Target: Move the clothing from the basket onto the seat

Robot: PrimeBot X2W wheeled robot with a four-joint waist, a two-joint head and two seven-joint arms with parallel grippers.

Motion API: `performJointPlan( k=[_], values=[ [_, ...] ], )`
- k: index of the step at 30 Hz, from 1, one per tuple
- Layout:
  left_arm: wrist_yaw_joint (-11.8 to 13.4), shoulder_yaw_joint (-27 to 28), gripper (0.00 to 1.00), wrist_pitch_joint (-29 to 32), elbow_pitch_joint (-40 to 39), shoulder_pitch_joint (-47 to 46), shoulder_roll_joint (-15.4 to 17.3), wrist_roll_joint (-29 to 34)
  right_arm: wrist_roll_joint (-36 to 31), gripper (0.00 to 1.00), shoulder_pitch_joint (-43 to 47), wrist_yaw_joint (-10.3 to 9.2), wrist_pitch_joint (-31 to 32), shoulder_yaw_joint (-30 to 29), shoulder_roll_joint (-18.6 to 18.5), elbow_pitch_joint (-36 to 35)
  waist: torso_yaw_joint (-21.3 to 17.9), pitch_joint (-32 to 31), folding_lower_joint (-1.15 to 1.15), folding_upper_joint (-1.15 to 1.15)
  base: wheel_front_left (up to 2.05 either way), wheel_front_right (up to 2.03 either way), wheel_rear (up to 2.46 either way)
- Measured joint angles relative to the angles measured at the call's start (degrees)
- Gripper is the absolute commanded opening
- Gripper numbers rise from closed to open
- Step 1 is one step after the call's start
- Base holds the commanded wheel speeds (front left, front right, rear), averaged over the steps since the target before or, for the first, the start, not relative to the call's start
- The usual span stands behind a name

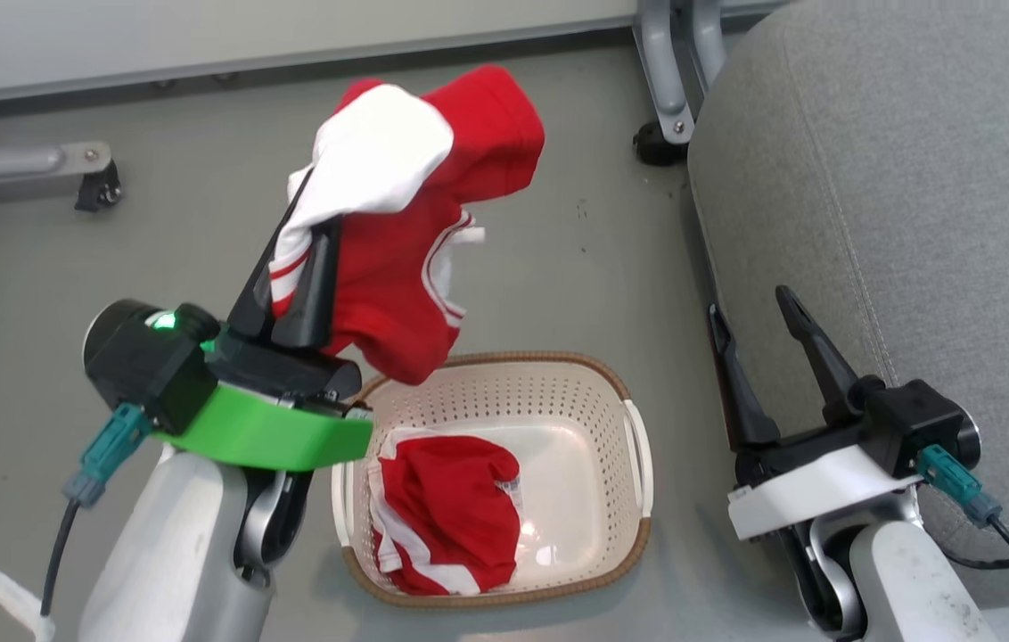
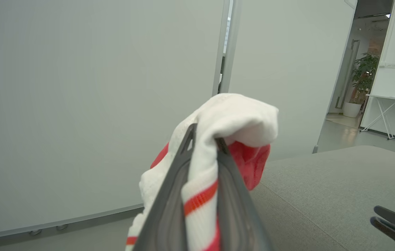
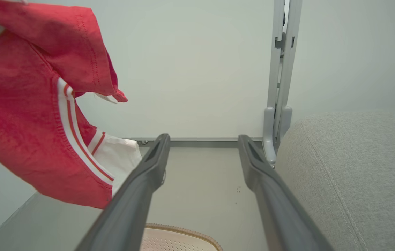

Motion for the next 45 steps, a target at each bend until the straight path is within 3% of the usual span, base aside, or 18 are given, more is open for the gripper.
performJointPlan(
  k=[19, 35, 45],
  values=[
    [1.9, -1.2, 0.00, 0.7, -3.7, 10.9, -0.1, 1.6, 0.4, 1.00, 8.1, 0.00, 4.5, 1.2, 0.0, -3.2, 0.6, -9.6, 0.00, 0.00, 0.00, 0.00, 0.00],
    [2.2, -2.4, 0.00, 1.1, -2.6, 11.1, -0.1, 1.2, 1.2, 1.00, 9.2, 0.00, 5.1, 1.9, 0.0, -3.6, 1.5, -11.0, 0.00, 0.00, 0.00, 0.00, 0.00],
    [2.5, -2.7, 0.00, 1.0, -2.7, 11.0, -0.1, 1.1, 2.3, 1.00, 8.3, -0.01, 6.3, 8.7, 0.0, -2.8, 1.6, -11.0, 0.00, 0.00, 0.00, 0.00, 0.00]
  ],
)
